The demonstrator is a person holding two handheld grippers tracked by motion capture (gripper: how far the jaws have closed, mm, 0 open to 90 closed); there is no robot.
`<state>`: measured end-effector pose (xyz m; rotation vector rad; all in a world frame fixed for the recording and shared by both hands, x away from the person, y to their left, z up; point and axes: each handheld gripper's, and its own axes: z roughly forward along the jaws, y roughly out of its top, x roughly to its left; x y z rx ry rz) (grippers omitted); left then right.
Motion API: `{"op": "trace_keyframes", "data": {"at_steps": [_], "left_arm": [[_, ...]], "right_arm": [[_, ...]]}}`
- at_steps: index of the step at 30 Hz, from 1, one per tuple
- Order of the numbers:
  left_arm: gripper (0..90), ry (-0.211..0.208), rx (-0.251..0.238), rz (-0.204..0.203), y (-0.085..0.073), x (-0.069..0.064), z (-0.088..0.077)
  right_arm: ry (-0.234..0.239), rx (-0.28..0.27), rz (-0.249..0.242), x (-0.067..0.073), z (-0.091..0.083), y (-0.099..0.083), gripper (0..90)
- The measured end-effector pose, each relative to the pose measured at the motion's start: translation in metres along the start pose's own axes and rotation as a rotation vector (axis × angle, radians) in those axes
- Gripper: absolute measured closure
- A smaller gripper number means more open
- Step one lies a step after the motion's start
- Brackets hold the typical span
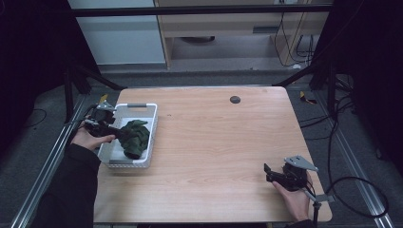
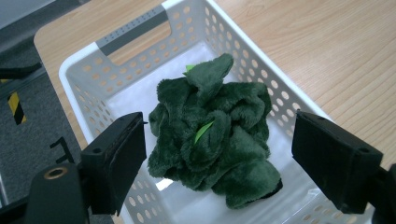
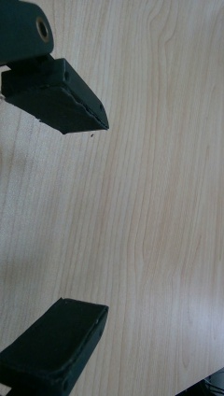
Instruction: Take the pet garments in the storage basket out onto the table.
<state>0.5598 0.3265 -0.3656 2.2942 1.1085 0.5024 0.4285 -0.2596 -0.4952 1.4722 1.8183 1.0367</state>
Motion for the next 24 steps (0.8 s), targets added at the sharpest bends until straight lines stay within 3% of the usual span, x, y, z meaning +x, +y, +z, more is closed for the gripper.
{"op": "trace_keyframes", "data": {"at_steps": [9,24], "left_arm": [[13.0,-0.003,0.034,0.009,0.001,0.002,0.01],[11.1,-0.005,0.102,0.065,0.0,0.001,0.031]], "right_arm": [[0.0,0.002,-0.003,0.0,0.0,0.0,9.8],[0.005,0.011,-0.009,0.0,0.002,0.0,9.4]]}}
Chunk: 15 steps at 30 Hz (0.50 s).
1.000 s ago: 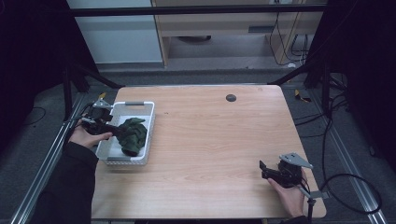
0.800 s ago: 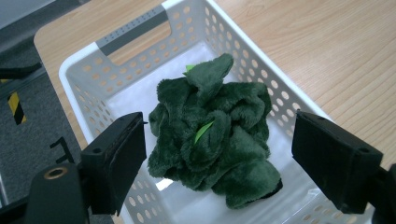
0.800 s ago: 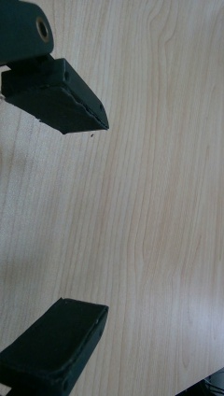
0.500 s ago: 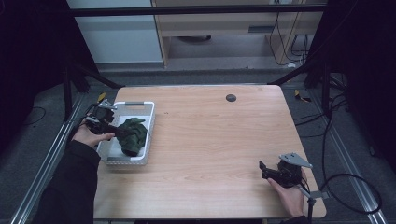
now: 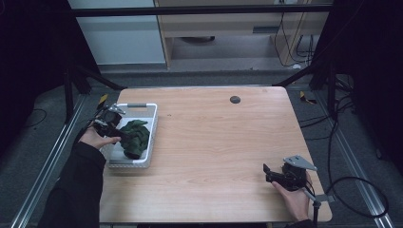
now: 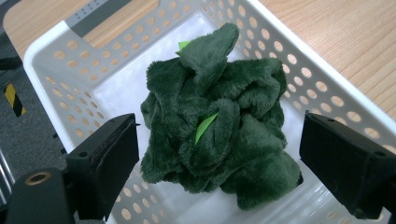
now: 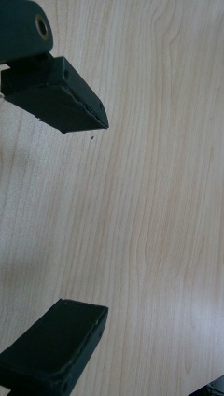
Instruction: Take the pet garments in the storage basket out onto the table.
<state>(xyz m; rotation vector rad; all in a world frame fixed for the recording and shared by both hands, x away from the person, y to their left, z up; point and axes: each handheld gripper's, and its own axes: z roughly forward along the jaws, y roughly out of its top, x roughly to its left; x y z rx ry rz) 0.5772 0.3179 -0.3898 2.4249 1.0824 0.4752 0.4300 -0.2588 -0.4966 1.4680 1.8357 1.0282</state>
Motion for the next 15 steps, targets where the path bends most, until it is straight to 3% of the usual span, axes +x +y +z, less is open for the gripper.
{"op": "trace_keyframes", "data": {"at_steps": [15], "left_arm": [[10.7,-0.008,0.044,0.018,0.002,0.002,0.018]], "right_arm": [[0.007,0.014,-0.005,0.001,0.002,0.0,9.0]]}}
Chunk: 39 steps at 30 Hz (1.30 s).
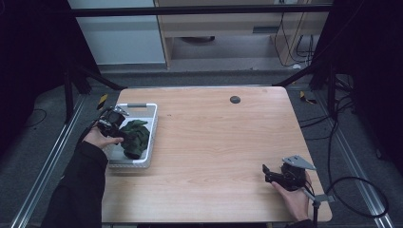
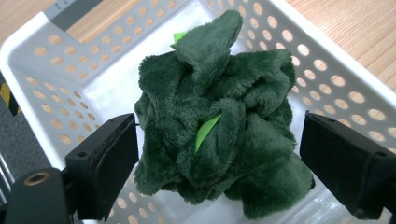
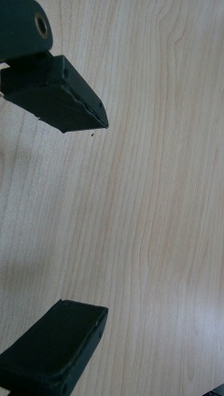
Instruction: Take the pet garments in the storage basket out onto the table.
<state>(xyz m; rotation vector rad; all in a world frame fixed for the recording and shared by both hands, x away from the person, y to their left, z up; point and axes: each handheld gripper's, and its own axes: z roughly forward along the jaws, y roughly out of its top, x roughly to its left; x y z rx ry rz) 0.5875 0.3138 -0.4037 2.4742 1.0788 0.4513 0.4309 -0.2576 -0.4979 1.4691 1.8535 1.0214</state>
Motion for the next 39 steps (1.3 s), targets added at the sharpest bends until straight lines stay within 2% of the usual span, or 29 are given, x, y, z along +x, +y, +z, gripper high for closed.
{"op": "trace_keyframes", "data": {"at_steps": [11,14,24,26,28,31,33,34,36,39], "left_arm": [[10.8,-0.009,0.09,0.023,0.002,-0.003,0.017],[12.9,-0.009,0.097,0.022,0.002,-0.003,0.019],[28.1,-0.01,0.135,-0.001,0.001,-0.004,0.022],[32.9,-0.011,0.147,-0.015,0.002,-0.004,0.023],[37.6,-0.014,0.136,-0.043,0.0,-0.004,0.025],[42.9,-0.013,0.135,-0.058,-0.004,-0.003,0.027],[49.5,-0.013,0.129,-0.074,-0.006,-0.002,0.026],[55.5,-0.012,0.138,-0.067,-0.007,0.0,0.025],[60.9,-0.01,0.141,-0.076,-0.007,-0.001,0.024],[67.3,0.002,0.146,-0.068,-0.005,-0.004,0.024]], "right_arm": [[0.004,0.005,0.0,0.0,0.0,0.0,8.9],[0.005,0.007,-0.001,0.0,0.001,0.0,8.9],[0.007,0.009,-0.002,0.0,0.001,0.0,8.9],[0.008,0.011,-0.001,0.0,0.001,0.0,8.9],[0.008,0.011,0.0,0.0,0.001,0.0,8.9],[0.009,0.009,0.004,0.0,0.001,0.0,8.9],[0.009,0.011,0.001,0.0,0.001,0.0,8.9],[0.006,0.013,-0.002,0.0,0.001,0.0,8.9],[0.008,0.013,-0.004,0.0,0.001,0.0,8.9],[0.008,0.013,-0.005,0.0,0.001,0.0,8.9]]}}
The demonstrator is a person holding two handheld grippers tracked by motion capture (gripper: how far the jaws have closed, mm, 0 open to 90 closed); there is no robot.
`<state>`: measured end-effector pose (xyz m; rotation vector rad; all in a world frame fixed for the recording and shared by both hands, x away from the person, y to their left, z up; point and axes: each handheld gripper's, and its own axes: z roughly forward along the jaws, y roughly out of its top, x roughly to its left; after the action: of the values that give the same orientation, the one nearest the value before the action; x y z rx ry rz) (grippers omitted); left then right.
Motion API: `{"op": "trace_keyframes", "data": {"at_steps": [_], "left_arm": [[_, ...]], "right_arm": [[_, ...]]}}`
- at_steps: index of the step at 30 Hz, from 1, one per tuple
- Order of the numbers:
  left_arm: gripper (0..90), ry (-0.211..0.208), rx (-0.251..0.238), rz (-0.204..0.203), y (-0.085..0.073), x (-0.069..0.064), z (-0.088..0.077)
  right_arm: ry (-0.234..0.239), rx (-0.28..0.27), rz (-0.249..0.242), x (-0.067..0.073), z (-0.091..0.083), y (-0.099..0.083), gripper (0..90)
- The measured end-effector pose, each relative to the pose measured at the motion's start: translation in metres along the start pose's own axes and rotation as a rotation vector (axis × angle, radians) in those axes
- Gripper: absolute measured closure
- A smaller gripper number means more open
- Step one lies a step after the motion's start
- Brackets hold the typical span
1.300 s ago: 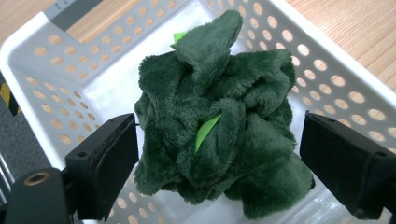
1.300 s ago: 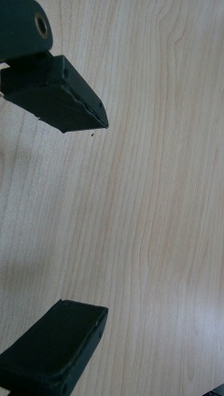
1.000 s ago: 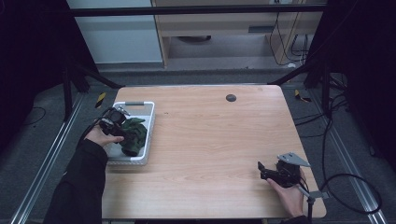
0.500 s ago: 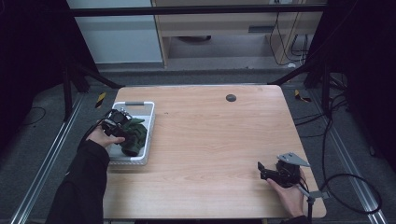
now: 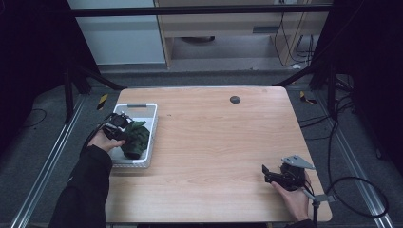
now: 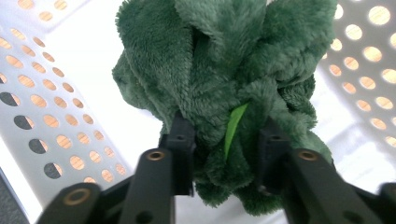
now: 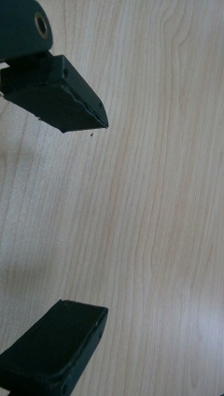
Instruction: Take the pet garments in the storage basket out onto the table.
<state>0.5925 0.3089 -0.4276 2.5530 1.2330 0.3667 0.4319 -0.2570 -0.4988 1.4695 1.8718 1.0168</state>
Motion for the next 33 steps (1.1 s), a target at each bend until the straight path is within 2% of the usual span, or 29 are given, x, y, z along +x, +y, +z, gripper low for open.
{"op": "trace_keyframes", "data": {"at_steps": [3,7,15,16,29,33], "left_arm": [[71.6,0.014,-0.008,-0.002,0.001,-0.002,-0.001],[72.9,0.005,-0.036,-0.032,-0.003,0.0,-0.006],[74.0,0.015,-0.106,-0.069,-0.011,0.003,-0.026],[74.0,0.013,-0.128,-0.078,-0.013,0.003,-0.032],[74.1,0.036,-0.182,-0.075,-0.019,-0.001,-0.062],[74.2,0.053,-0.203,-0.065,-0.021,-0.003,-0.078]], "right_arm": [[0.0,0.0,-0.001,0.0,0.0,0.0,8.9],[0.001,0.0,-0.001,0.0,0.0,0.0,8.9],[0.002,0.0,0.004,0.0,-0.001,0.0,8.9],[0.002,0.0,0.004,0.0,-0.001,0.0,8.9],[0.003,-0.001,0.005,0.001,-0.001,0.0,8.9],[0.001,-0.003,0.001,0.001,-0.001,0.0,8.9]]}}
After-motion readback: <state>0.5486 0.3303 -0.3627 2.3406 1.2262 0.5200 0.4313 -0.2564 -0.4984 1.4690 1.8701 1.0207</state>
